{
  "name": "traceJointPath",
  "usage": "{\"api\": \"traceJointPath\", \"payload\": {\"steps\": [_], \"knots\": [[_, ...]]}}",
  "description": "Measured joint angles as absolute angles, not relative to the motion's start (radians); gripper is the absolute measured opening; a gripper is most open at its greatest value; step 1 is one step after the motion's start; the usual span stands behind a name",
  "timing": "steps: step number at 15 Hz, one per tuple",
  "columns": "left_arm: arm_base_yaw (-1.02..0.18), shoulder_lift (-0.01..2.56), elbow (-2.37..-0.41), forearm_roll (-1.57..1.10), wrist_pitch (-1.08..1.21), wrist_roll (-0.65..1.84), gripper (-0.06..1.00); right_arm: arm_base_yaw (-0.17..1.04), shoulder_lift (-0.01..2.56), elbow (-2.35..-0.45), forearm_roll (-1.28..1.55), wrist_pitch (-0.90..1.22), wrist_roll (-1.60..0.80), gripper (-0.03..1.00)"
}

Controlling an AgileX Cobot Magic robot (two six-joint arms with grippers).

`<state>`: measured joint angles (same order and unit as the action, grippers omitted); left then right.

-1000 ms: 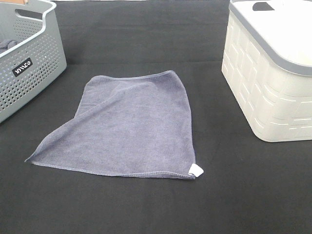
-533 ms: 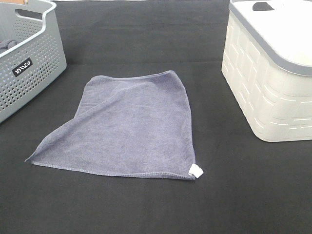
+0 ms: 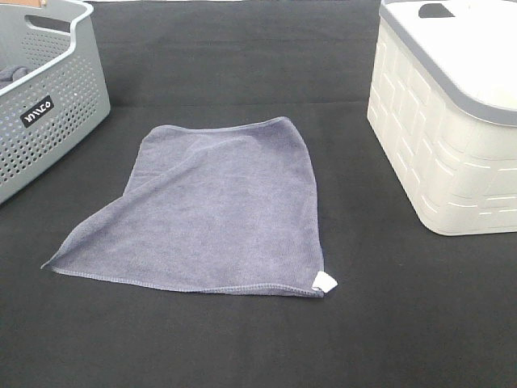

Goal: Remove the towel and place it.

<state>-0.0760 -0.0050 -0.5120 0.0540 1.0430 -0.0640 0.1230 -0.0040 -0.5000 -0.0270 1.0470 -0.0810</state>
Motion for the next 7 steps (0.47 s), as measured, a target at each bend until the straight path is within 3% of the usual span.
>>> {"api": "traceJointPath", "payload": {"steps": [7], "knots": [[-0.076,-0.005,-0.512,0.054,1.043,-0.064,0.76,0.123,-0.004,-0.5,-0.027,1.047,-0.081,0.59]]}}
